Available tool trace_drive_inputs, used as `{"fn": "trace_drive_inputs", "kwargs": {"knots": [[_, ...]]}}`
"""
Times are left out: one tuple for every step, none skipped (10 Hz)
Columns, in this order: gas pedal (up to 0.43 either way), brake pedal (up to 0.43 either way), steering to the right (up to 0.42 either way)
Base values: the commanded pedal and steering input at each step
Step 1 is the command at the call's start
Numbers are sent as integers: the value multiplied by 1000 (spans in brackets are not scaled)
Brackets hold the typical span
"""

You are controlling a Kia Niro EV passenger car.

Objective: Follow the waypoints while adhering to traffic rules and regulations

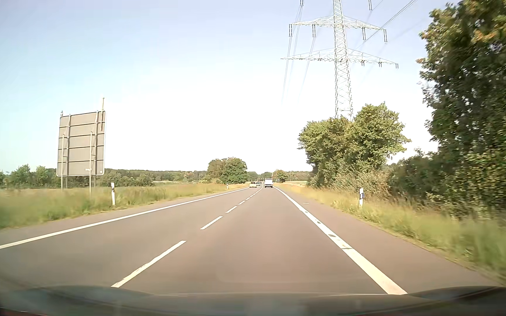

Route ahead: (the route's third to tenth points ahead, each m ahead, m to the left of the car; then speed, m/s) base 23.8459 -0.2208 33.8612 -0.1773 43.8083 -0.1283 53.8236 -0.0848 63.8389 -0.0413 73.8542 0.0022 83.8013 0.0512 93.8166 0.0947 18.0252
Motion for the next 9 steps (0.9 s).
{"fn": "trace_drive_inputs", "kwargs": {"knots": [[169, 30, 0], [169, 30, 0], [169, 30, 0], [169, 30, 0], [169, 30, 0], [169, 24, 0], [169, 30, 0], [169, 30, 0], [169, 30, 0]]}}
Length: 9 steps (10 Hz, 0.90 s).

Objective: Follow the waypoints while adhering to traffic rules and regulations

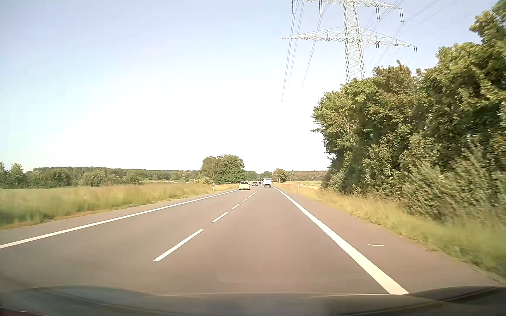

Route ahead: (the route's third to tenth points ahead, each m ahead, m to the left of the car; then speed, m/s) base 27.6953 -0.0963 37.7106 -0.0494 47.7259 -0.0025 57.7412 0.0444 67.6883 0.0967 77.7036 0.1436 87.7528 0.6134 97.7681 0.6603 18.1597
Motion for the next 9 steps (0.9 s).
{"fn": "trace_drive_inputs", "kwargs": {"knots": [[169, 30, 0], [169, 30, 0], [169, 30, 0], [169, 30, 0], [169, 30, 0], [169, 30, -1], [169, 30, -1], [169, 30, -1], [169, 30, -1]]}}
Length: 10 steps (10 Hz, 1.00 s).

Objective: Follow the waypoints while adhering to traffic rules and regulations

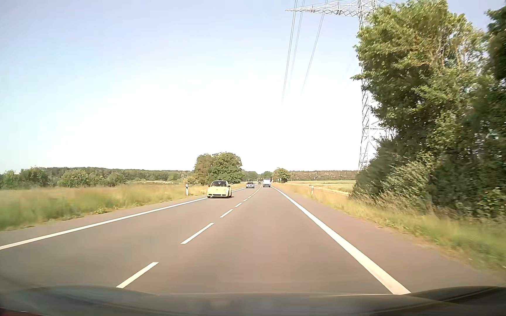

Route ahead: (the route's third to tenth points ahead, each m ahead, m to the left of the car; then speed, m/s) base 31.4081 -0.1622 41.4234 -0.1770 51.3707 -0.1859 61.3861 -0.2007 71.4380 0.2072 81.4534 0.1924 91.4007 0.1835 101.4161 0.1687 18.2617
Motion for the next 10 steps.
{"fn": "trace_drive_inputs", "kwargs": {"knots": [[169, 30, -2], [169, 30, -1], [169, 30, -1], [169, 24, -2], [169, 30, -1], [169, 30, -1], [169, 30, -1], [169, 30, -1], [169, 30, -1], [169, 30, -1]]}}
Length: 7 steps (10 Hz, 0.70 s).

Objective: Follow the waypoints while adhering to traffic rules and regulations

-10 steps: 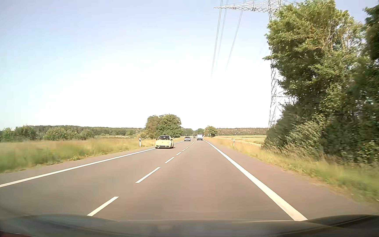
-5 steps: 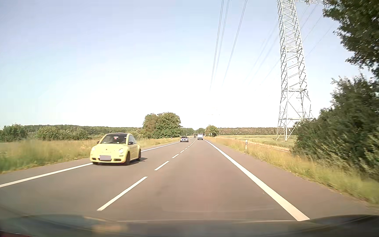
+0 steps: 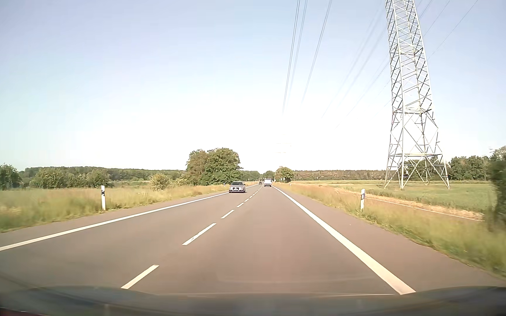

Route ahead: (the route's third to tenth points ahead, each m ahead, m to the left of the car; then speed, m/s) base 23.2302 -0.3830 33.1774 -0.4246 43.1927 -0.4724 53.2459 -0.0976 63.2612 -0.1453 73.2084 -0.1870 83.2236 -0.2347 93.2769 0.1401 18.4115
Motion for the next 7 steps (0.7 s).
{"fn": "trace_drive_inputs", "kwargs": {"knots": [[169, 30, -1], [169, 30, 0], [169, 30, -1], [169, 30, -1], [169, 30, 0], [169, 30, -1], [169, 30, 0]]}}
